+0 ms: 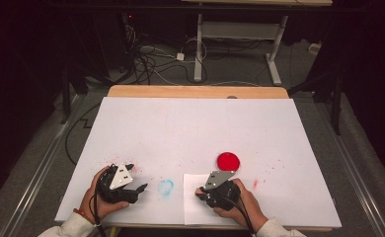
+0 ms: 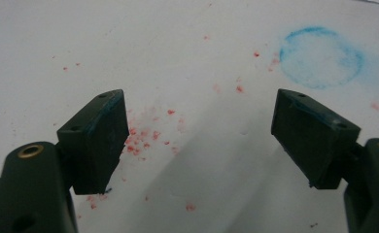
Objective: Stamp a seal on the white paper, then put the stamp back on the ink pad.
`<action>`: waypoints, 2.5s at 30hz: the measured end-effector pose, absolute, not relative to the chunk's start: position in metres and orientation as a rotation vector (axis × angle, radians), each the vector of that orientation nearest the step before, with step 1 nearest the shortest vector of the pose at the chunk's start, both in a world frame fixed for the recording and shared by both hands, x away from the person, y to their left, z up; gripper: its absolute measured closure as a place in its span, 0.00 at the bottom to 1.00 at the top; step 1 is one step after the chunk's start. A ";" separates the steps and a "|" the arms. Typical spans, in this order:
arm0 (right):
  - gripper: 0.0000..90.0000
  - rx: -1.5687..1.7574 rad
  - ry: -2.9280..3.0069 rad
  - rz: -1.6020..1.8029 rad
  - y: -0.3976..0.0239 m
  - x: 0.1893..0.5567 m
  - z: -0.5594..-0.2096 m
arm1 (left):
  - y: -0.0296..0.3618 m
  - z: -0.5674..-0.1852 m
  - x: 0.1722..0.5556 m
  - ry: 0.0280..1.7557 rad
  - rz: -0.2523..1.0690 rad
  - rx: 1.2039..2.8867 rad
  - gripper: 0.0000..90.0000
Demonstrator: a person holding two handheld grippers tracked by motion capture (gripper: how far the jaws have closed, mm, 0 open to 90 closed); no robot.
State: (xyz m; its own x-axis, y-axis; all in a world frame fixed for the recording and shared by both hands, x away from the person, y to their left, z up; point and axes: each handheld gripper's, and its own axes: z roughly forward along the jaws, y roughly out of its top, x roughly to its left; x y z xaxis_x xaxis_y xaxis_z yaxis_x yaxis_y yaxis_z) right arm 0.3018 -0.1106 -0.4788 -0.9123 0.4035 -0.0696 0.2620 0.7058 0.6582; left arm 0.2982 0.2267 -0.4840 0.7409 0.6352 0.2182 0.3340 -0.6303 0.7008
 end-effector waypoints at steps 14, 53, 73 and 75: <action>0.85 0.542 2.707 0.995 -0.111 0.302 -0.479 | 0.225 -0.484 0.298 0.728 0.600 2.284 0.23; 0.85 0.517 2.688 1.004 -0.109 0.300 -0.458 | 0.231 -0.487 0.300 0.753 0.582 2.279 0.23; 0.84 0.567 2.537 1.124 -0.138 0.302 -0.417 | 0.229 -0.485 0.297 0.733 0.597 2.288 0.23; 0.84 0.569 2.525 1.122 -0.140 0.302 -0.415 | 0.228 -0.485 0.297 0.729 0.598 2.293 0.23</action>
State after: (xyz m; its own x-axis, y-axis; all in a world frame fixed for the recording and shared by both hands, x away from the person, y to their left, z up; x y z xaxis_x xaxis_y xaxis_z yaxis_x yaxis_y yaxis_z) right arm 0.3018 -0.1401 -0.4146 -0.8699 0.4770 -0.1257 0.2266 0.6127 0.7571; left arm 0.2974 0.2279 -0.4854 0.7415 0.6347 0.2178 0.3380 -0.6337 0.6959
